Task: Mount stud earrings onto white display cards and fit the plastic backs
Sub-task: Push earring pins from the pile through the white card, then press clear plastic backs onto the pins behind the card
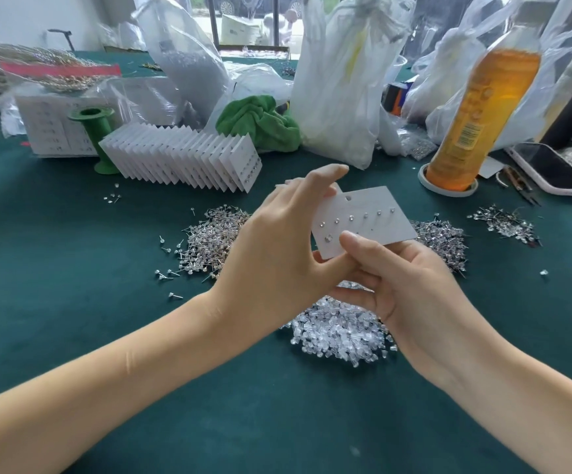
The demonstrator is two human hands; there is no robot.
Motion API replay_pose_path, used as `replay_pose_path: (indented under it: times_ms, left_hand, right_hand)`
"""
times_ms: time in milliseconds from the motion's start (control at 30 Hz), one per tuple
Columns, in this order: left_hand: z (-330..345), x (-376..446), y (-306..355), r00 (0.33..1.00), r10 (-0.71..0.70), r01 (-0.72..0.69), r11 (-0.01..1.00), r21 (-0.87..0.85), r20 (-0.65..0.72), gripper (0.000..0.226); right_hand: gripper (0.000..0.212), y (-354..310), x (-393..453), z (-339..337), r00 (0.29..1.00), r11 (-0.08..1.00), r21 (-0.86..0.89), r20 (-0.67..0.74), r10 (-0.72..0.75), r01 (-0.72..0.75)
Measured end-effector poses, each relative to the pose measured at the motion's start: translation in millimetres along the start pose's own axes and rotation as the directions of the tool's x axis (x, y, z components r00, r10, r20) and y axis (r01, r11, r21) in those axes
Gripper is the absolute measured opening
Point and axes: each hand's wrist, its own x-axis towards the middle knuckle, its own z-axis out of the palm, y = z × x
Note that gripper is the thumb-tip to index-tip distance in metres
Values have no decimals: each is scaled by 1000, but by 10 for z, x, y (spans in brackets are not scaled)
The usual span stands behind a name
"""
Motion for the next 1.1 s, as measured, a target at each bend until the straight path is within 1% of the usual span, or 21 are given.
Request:
replay_pose_path:
  times_ms: [133,267,400,667,733,800,867,933,967,1000,1100]
  left_hand:
    - [35,-42,13,1000,-16,16,1000,-1,23,65]
    - [40,-83,28,998,-23,25,999,-43,52,67]
    - [29,-109,31,998,11,-6,998,-63,70,65]
    - [48,-130,-3,997,56,-54,998,-45,56,62]
    - [45,-134,-14,995,82,-79,996,-47,59,62]
    - [21,-124,-35,988,127,-123,991,-50,90,64]
    - [-45,-88,-93,976,171,-166,985,-47,134,71]
    - [-161,-13,-199,963,189,-186,982,-35,190,76]
    - [-227,35,-264,957,187,-186,982,-25,221,75]
    - [-289,82,-332,953,180,-184,983,-6,242,68]
    - [-409,158,-531,957,160,-184,980,79,242,34]
  right_hand:
    - [37,26,2,-19,999,999,-18,-17,39,-39]
    - [40,39,-8,-30,1000,999,-36,-8,25,-25]
    - [39,35,-12,-59,1000,999,-42,4,6,-6]
    - [41,57,2,-90,1000,999,-38,18,2,-2]
    - [42,61,6,-97,1000,999,-31,8,-25,25]
    - [42,49,9,-110,998,997,-29,-11,-67,66]
    - [39,29,20,-137,990,988,-81,-29,-136,133]
    - [23,13,39,-173,967,951,-197,-33,-251,240]
    - [22,13,53,-199,947,915,-268,-28,-319,300]
    - [23,12,66,-216,926,872,-343,-13,-377,350]
    - [17,50,114,-281,868,702,-555,79,-490,447]
